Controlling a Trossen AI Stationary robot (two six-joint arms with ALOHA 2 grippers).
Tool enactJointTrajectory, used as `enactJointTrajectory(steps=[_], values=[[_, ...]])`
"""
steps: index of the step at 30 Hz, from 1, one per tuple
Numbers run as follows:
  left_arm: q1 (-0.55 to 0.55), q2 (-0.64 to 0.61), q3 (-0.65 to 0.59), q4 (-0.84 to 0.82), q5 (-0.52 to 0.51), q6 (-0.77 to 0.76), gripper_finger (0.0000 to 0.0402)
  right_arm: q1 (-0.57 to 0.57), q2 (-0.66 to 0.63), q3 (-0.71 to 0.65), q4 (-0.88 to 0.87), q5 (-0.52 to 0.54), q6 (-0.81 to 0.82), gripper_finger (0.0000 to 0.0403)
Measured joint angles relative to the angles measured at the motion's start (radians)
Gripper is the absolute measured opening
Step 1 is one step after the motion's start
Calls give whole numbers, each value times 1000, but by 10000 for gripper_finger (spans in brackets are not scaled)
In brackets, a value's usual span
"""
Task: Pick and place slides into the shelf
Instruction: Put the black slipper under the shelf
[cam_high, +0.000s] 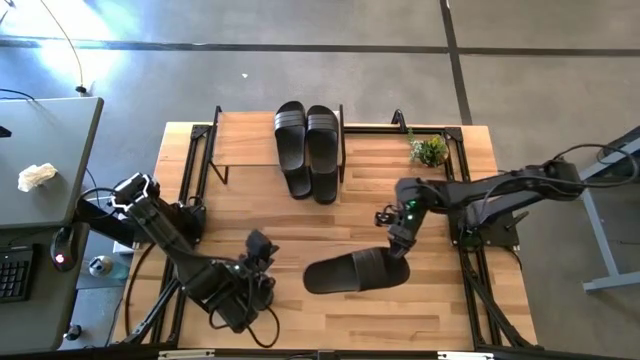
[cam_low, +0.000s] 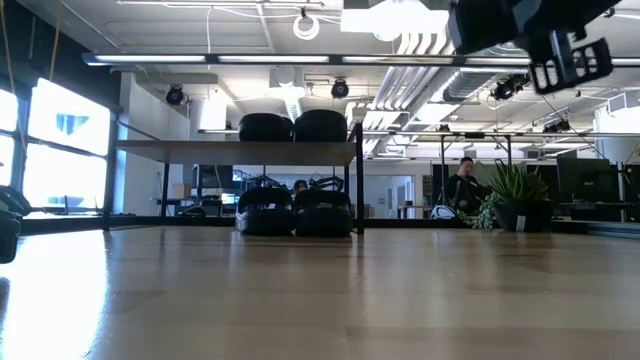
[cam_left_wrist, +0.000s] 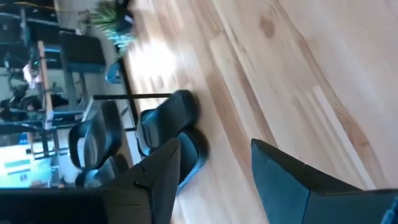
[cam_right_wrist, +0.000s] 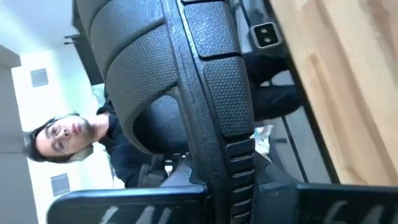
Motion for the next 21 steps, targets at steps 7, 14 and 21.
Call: enactJointTrajectory(steps=[7,14,21], values=[[15,13,2,142,20,200,190,-51,163,0,207,-94,23,13],[13,41,1,219,87,429,217,-116,257,0,298,-136,8,14],[15,57,2,273,98,500,222,-149,291,33,318,-158,-27,15]])
